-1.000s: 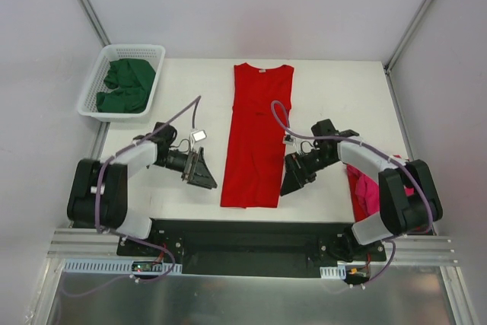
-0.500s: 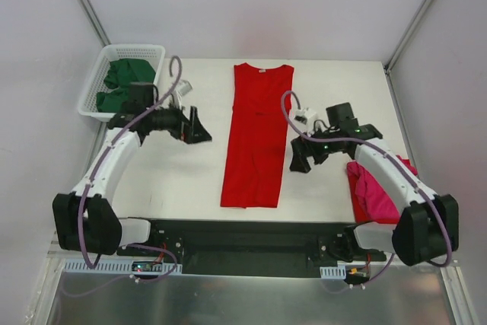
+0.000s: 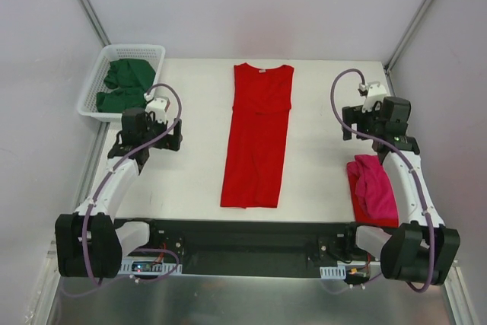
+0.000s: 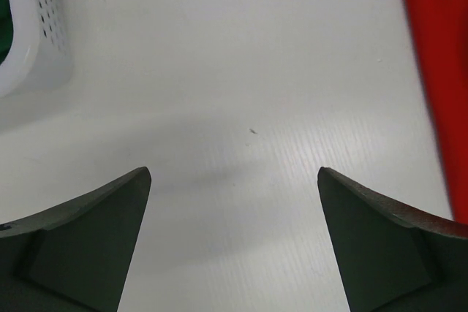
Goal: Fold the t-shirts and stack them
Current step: Grab the bottom of the folded rectangular tshirt with both arms
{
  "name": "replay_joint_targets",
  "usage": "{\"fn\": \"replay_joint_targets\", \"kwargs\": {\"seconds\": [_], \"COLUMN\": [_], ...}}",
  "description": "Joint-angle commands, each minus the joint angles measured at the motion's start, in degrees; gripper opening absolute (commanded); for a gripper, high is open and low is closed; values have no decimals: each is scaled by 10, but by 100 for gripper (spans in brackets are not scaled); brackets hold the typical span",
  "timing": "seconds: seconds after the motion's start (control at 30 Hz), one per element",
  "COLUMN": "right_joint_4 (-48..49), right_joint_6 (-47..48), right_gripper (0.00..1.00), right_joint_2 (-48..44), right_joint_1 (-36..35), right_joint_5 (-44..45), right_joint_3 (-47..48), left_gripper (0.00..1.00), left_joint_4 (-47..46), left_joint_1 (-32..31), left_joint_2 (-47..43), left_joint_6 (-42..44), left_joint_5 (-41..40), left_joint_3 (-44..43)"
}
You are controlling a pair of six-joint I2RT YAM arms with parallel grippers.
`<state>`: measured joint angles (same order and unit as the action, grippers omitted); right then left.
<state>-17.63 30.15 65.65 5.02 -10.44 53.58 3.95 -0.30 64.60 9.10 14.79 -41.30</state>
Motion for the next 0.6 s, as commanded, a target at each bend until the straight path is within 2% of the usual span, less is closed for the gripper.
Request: {"fn": "replay_joint_targets", "kwargs": {"seconds": [0.0,0.03,0.17,0.3,0.4,0.47,0.53,0.57], "right_joint_4": [94,95,91,88,195,328,438,450], "right_joint_6": [-17,-15,-39,-15,-12,12,18,14], "right_gripper": [96,96,96,96,96,96,96,96], "right_joint_2": [-35,-31,-7,17,-16,-34,-45,-45], "right_joint_1": [4,4,0,-33,-53,-83,-93,-93], "right_joint_5": [23,18,12,64,110,143,139,111], "right_joint_3": [-42,-46,-53,-60,-122,-211,-275,-285], "left_gripper": [99,99,99,99,99,99,99,99], "left_joint_4": [-160,-216,-299,-306,-275,-253,-245,-249], "left_joint_1": [-1,-1,-1,-1,-1,-1,-2,-4], "left_joint_2": [-44,-47,-54,-41,-11,19,41,47], "left_joint_6": [16,18,9,-2,-12,1,6,0], "left_joint_5": [-48,-49,-26,-3,3,13,-6,-26], "left_joint_3": [70,87,149,160,136,114,109,107]}}
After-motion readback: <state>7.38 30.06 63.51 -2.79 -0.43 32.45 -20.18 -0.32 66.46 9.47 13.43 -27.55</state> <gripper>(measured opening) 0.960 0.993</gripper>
